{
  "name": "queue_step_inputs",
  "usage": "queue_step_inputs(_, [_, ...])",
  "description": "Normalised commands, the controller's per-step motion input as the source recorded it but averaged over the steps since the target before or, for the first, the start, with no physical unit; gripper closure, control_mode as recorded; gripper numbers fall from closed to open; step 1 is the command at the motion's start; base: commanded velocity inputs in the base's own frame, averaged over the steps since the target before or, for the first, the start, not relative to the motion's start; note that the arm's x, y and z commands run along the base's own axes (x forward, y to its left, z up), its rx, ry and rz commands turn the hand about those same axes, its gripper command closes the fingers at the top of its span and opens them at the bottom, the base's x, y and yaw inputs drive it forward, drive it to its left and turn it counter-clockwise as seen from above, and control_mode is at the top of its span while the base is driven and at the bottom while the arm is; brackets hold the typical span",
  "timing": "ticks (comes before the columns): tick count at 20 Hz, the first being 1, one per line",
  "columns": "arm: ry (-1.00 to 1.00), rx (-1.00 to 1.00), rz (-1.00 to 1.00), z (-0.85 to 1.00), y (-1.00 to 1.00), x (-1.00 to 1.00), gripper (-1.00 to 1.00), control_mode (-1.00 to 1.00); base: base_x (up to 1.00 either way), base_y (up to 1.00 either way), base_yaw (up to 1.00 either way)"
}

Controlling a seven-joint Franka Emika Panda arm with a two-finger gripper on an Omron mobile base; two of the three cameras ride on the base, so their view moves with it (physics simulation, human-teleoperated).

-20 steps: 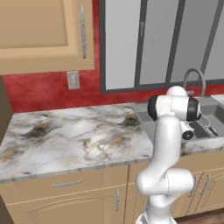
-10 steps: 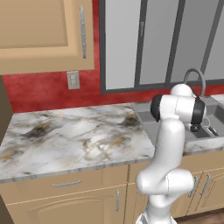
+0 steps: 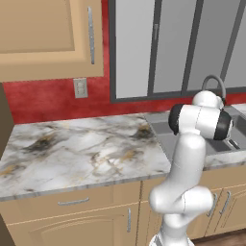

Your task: Place the glass cup in the left basin and the strainer in the right basin of the sink.

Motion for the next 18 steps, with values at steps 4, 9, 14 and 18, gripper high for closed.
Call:
queue_step_inputs(4, [0.05,-0.03,0.21,0.01,0.00,-0.01,-1.00,-1.00,0.00,0.00,0.00])
queue_step_inputs(9, [0.06,-0.13,0.23,0.00,0.06,-0.02,-1.00,-1.00,0.00,0.00,0.00])
queue_step_inputs(14, [0.05,-0.23,0.23,0.00,0.22,-0.11,-1.00,-1.00,0.00,0.00,0.00])
queue_step_inputs(18, [0.04,-0.26,0.20,0.00,0.51,-0.19,-1.00,-1.00,0.00,0.00,0.00])
